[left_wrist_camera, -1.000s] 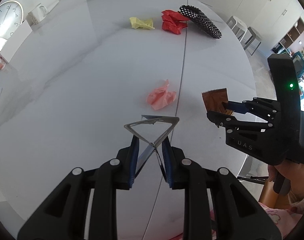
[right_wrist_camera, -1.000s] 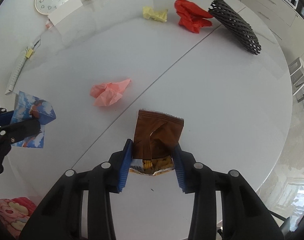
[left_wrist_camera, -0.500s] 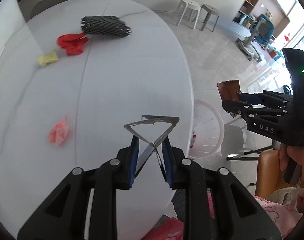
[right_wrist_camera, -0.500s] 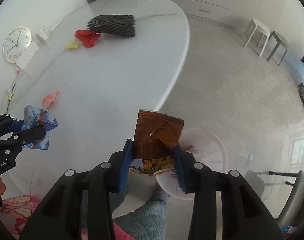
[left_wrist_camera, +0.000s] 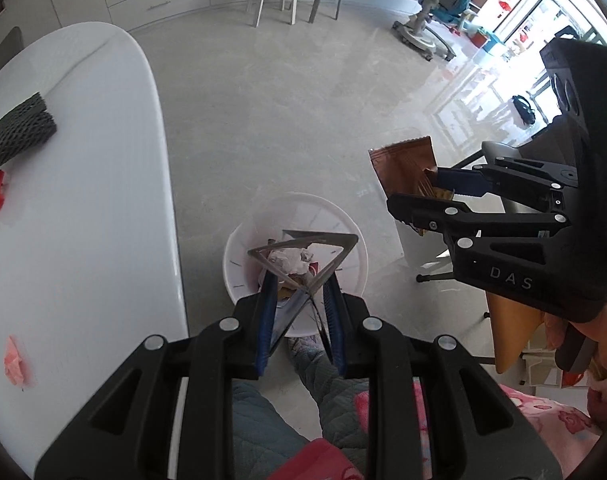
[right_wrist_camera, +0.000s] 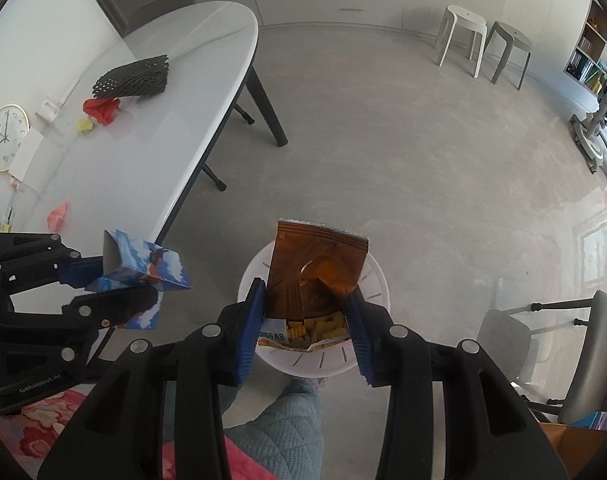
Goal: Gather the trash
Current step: 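Carry both wrappers to the wastebasket and open both tools to drop them, then move both open tools back over the table toward the pink tissue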
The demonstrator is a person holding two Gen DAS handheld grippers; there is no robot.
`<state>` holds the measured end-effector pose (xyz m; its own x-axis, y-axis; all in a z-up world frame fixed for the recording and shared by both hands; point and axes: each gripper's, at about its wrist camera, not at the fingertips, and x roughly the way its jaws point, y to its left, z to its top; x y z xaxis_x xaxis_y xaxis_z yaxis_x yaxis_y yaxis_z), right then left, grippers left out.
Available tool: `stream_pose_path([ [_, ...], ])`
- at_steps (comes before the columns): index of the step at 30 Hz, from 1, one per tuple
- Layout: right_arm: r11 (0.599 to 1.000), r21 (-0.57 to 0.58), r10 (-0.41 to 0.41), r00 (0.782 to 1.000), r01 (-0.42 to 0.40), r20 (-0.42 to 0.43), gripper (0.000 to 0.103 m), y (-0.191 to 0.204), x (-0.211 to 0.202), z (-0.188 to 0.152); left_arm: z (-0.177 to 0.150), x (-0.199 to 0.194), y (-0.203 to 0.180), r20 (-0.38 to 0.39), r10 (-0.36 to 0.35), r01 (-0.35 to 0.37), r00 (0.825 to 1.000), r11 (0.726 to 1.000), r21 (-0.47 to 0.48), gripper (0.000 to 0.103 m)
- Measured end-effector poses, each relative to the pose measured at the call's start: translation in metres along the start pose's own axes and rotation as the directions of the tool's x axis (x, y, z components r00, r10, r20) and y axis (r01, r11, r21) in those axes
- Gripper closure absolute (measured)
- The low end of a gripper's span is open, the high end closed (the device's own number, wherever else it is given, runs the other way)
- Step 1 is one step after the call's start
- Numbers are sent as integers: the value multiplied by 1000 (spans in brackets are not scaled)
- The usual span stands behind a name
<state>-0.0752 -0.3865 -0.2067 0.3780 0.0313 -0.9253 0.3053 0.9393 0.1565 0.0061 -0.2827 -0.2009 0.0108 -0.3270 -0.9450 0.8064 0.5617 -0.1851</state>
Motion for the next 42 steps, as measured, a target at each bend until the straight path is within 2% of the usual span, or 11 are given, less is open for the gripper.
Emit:
stream_pose_path([
  [7, 1000, 17, 8, 1000, -8, -4, 61, -20, 3, 1, 14, 16, -13, -31, 1, -1, 1000, 1000, 18, 79],
  [10, 1000, 22, 10, 1000, -10, -7, 61, -23, 3, 1, 14, 17, -11, -32, 7, -6, 999, 1000, 18, 69],
  [12, 1000, 24, 11, 1000, -11, -7, 61, -23, 4, 1, 14, 15, -9, -22, 14, -14, 1000, 1000, 18, 58],
  [14, 1000, 25, 11, 1000, -11, -8, 61, -22, 4, 0, 10, 11, -12, -11, 20, -20, 1000, 1000, 22, 53],
  [19, 1000, 21, 20, 1000, -20, -16, 61, -19, 8, -1, 6, -4, -5, 24, 35, -35, 999, 999, 4, 46],
  [26, 1000, 5, 31, 998, -31, -57, 60, -7, 26, -11, -11, -42, 33, 89, 96, -86, 991, 990, -113, 37],
  [28, 999, 5, 34, 997, -34, -73, 48, -3, 31, -12, -19, -51, 47, 98, 111, -96, 989, 984, -149, 35],
  [30, 1000, -2, 21, 997, -21, -72, 31, 2, 32, -14, -28, -61, 63, 109, 138, -116, 984, 976, -185, 31],
  [32, 1000, -23, 5, 998, -7, -66, 28, 10, 31, -13, -40, -71, 80, 118, 165, -134, 979, 963, -234, 28],
  [36, 999, -43, 6, 999, -8, -45, 14, 25, 25, -5, -65, -86, 113, 124, 188, -135, 974, 930, -341, 19],
  [42, 996, -75, 41, 999, -42, -6, 7, 58, 12, 16, -102, -107, 161, 143, 242, -148, 960, 867, -476, 16],
])
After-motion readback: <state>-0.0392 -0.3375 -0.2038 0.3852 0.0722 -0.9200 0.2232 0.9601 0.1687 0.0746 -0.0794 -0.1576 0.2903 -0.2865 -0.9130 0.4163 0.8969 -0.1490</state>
